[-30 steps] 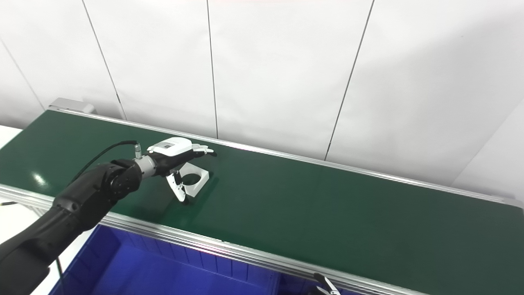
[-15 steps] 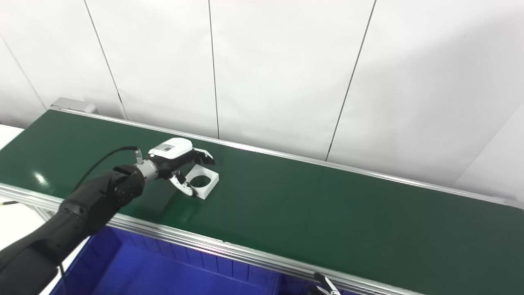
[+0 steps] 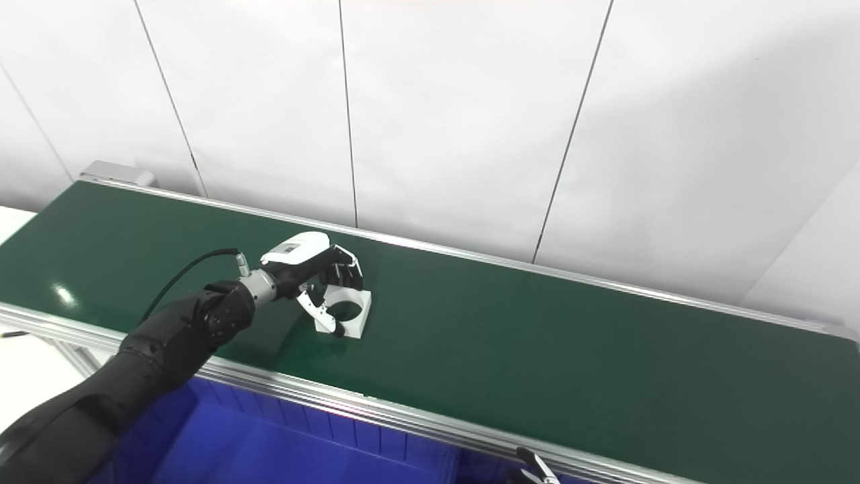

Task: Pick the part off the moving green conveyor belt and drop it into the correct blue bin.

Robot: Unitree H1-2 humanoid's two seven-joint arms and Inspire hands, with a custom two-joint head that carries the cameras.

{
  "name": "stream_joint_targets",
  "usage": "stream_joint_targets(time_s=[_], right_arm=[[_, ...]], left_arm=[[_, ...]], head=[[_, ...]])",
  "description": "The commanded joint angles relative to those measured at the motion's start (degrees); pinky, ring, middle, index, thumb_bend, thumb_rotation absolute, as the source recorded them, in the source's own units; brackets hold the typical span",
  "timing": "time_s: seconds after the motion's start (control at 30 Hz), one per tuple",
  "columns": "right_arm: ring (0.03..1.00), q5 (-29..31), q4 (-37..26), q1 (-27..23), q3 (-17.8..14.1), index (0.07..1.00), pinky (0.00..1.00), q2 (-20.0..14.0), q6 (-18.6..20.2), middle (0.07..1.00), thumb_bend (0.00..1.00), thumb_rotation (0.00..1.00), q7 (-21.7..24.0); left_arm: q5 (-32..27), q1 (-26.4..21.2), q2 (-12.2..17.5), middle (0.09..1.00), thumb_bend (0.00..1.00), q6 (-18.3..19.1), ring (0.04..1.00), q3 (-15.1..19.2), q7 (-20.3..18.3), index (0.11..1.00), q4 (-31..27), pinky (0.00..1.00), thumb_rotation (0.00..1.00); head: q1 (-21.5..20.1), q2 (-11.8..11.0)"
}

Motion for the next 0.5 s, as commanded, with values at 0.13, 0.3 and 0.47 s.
stream_joint_targets(time_s=[0.13, 0.3, 0.47], right_arm=[[0.779, -0.7, -1.4, -0.1, -0.5, 0.906, 0.67, 0.2, -3.6, 0.798, 0.8, 0.36, -0.8], [0.782, -0.2, -0.9, -0.1, -0.5, 0.9, 0.67, 0.4, -4.4, 0.8, 0.81, 0.36, -0.7], [0.774, -0.2, -1.1, -0.1, -0.6, 0.894, 0.67, 0.6, -4.2, 0.791, 0.81, 0.37, -0.7]], left_arm=[[-1.8, 0.1, 1.4, 0.498, 0.5, -1.5, 0.415, 1.2, 0.6, 0.519, -3.0, 0.42, 0.0], [-7.3, 3.8, 1.9, 0.488, 0.5, -4.1, 0.399, 7.0, 2.0, 0.52, -13.9, 0.38, 0.0], [-12.5, 6.6, 2.6, 0.487, 0.49, -5.5, 0.383, 11.4, 2.1, 0.526, -23.9, 0.32, 0.0]], head=[[-0.6, 0.5], [-2.0, 1.1], [-3.9, 2.2]])
